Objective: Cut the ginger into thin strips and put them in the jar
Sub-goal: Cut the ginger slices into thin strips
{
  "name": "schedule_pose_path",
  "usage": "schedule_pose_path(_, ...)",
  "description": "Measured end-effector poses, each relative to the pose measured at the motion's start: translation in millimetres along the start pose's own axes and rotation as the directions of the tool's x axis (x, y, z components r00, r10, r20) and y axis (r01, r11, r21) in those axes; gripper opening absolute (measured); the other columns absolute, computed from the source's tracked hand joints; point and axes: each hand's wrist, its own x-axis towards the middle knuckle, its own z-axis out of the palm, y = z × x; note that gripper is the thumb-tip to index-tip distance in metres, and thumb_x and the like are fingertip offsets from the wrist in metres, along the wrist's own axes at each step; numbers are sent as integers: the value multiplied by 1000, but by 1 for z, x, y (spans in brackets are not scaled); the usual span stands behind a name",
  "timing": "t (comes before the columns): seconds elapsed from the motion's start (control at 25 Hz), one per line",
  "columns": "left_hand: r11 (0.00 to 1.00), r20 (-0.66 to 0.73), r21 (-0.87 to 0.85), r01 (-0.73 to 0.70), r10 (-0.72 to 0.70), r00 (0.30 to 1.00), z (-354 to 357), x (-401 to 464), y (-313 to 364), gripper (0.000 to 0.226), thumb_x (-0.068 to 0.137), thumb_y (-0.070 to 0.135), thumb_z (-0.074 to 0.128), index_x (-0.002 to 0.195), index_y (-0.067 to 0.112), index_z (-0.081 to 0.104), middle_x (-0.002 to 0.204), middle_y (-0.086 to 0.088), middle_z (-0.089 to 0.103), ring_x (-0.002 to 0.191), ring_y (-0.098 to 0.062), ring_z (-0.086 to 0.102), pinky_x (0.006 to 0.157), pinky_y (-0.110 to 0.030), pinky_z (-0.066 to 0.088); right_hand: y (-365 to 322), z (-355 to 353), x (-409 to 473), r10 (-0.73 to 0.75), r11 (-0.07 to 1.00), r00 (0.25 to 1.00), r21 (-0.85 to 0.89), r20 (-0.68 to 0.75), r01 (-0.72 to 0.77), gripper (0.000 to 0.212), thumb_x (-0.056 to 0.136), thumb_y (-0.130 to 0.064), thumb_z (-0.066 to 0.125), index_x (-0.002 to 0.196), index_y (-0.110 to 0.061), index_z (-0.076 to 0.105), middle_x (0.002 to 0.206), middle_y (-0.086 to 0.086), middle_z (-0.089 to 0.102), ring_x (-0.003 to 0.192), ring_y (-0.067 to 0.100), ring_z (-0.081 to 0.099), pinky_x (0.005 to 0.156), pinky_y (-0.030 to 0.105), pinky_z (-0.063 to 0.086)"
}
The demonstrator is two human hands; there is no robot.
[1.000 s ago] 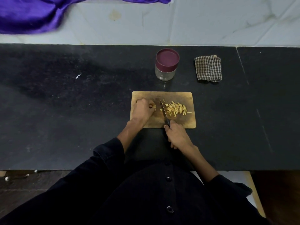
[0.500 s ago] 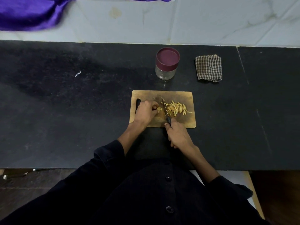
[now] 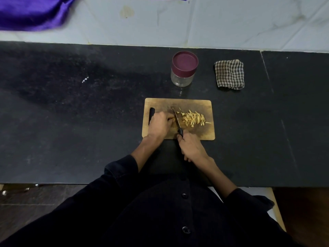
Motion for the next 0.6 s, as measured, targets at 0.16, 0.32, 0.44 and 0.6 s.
schedule_pose_path(0.16,999,9,26,20,-20,1000,1,2,1,17,88,7,63,99,14,75,93,-4,73,85,-18,68,82,-37,56,-5,-2,0,16,1000,1000,-9,7,-16,24,106,-29,36,108,-9,49,90,13,64,61,28,69,60,44,59)
schedule_pose_path(0.32,999,5,26,24,-24,1000,3,1,1,16,88,8,64,98,14,76,94,-4,74,86,-18,68,82,-37,56,-4,1,-4,49,998,999,-42,10,-48,20,106,-29,36,101,-12,44,92,13,61,57,26,66,46,34,53)
schedule_pose_path(0.44,1000,-14,10,-8,8,1000,2,0,1,14,86,7,66,95,11,76,94,-3,74,87,-18,68,83,-37,55,6,9,-12,37,995,999,-94,-7,-38,24,105,-29,37,106,-9,49,102,15,62,82,30,67,71,45,56)
schedule_pose_path(0.6,999,-19,-36,-29,28,999,-1,-1,1,16,85,7,68,99,8,75,99,-5,74,92,-17,67,87,-34,54,12,11,-16,28,997,999,-77,-40,-31,26,105,-30,38,112,-9,51,104,13,61,93,31,63,79,48,55)
